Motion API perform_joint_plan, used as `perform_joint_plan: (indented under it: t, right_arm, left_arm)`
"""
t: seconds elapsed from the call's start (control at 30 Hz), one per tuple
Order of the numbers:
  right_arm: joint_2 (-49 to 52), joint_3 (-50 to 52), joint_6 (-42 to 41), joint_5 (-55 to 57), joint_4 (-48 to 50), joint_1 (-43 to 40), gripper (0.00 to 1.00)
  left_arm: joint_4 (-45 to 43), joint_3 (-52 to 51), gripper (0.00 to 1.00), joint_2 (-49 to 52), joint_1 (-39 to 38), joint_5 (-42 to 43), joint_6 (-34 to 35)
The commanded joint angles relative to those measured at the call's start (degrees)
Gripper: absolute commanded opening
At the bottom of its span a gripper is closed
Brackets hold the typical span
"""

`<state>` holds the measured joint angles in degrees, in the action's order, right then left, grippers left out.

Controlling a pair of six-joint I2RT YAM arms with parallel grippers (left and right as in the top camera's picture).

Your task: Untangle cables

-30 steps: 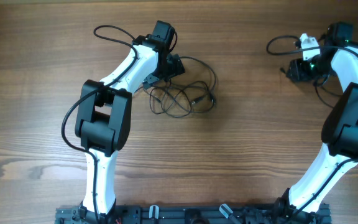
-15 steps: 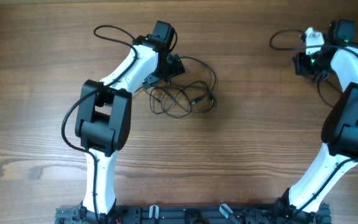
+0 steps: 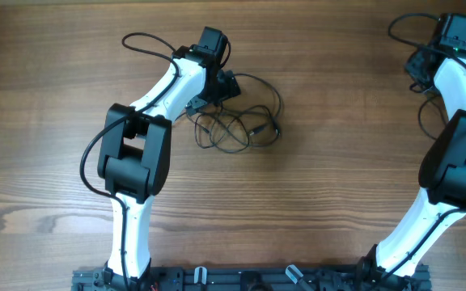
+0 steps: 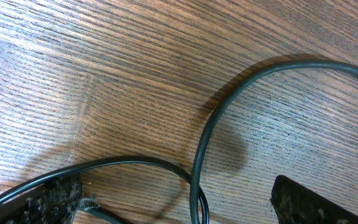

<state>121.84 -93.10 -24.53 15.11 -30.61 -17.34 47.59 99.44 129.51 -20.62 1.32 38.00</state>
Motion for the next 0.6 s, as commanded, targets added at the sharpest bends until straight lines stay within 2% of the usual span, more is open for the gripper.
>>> perform_joint_plan:
  t: [0.0,0.03,0.07,0.1,0.17,0.27,0.47,0.57]
  right_arm:
    - [-2.0,-0.2,-4.4,4.6,0.8,-0.1,0.25]
    - [-2.0,-0.2,-4.4,4.6,0.9,-0.2,0.27]
    - [-2.0,-0.2,-4.4,5.1,0.9,-0.3,0.34]
    - [-2.0,-0.2,-4.4,6.6,0.9,-0.4,0.57]
    - [-2.0,-0.2,-4.4,6.9,1.0,-0.4,0.84]
    - [-2.0,-0.2,-2.2,-0.6,1.1,-0.4,0.97]
    - [-2.0,-0.2,21.6,-36.8,-2.2,0.2,0.97]
    - [-2.0,-0.2,27.5,-40.9,-7.5,1.7,0.97]
  left_arm:
    - [0.4,-2.1,1.00,2.9,0.5,-0.8,-0.1]
    - [0.4,-2.1,1.00,2.9,0.5,-0.8,-0.1]
    - [0.4,-2.1,1.00,2.9,0.5,-0.8,-0.1]
    - [0.4,-2.1,1.00,2.9,0.5,-0.8,-0.1]
    - [0.4,-2.1,1.00,2.9,0.5,-0.8,-0.1]
    - [0.4,-2.1,1.00,2.9,0.5,-0.8,-0.1]
    - [0.4,-2.1,1.00,2.9,0.5,-0.8,-0.1]
    - [0.4,-2.1,1.00,2.9,0.5,-0.8,-0.1]
